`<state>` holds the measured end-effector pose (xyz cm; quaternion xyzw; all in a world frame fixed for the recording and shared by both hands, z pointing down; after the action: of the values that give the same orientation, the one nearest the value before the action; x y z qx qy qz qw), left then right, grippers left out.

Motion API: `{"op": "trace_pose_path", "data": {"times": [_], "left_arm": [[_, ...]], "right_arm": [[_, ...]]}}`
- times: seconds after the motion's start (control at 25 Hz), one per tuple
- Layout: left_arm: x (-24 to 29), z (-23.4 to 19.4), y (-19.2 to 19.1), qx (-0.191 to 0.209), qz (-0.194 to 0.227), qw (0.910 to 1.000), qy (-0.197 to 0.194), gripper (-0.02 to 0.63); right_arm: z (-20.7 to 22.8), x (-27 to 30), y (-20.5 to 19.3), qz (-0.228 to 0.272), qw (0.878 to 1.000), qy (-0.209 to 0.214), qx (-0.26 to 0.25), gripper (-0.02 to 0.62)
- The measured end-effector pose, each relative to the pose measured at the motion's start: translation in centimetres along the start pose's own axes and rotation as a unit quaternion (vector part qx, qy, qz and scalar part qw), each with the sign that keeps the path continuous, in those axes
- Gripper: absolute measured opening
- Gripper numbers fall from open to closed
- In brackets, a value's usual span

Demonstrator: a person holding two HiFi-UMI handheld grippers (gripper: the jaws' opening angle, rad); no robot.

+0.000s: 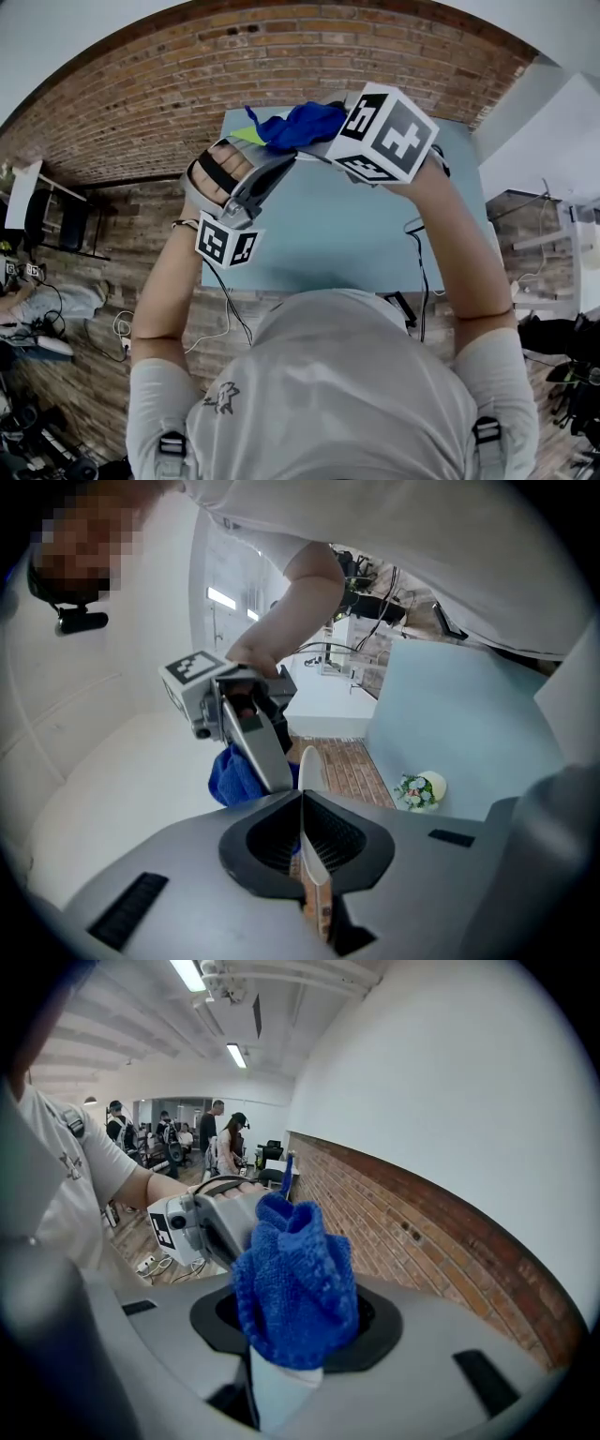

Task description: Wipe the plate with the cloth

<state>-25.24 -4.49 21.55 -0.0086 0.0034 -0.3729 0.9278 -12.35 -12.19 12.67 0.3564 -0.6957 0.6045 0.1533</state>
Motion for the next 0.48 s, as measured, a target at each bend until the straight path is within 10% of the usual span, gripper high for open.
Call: {"op": "trace_pose_path", "data": {"times": [0.48], "left_arm": [[-1.1,-0.8,0.4,0.006,-0.003,0.9999,0.015,0.017]], "right_arm": [[4.7,-1.3,-6.3,-0.05,0.995,-0.041,0.077,0.158]]}}
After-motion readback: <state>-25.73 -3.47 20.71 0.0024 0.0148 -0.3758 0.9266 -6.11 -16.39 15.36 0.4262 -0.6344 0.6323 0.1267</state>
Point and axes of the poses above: the fingertips, and each gripper's own axes: x forward along the fingers, z to its right, y out of its top, the point moved 10 cm from there along -x, backward along the fingers, and after that the axes turned 1 degree about y, right-handed, at the moved point
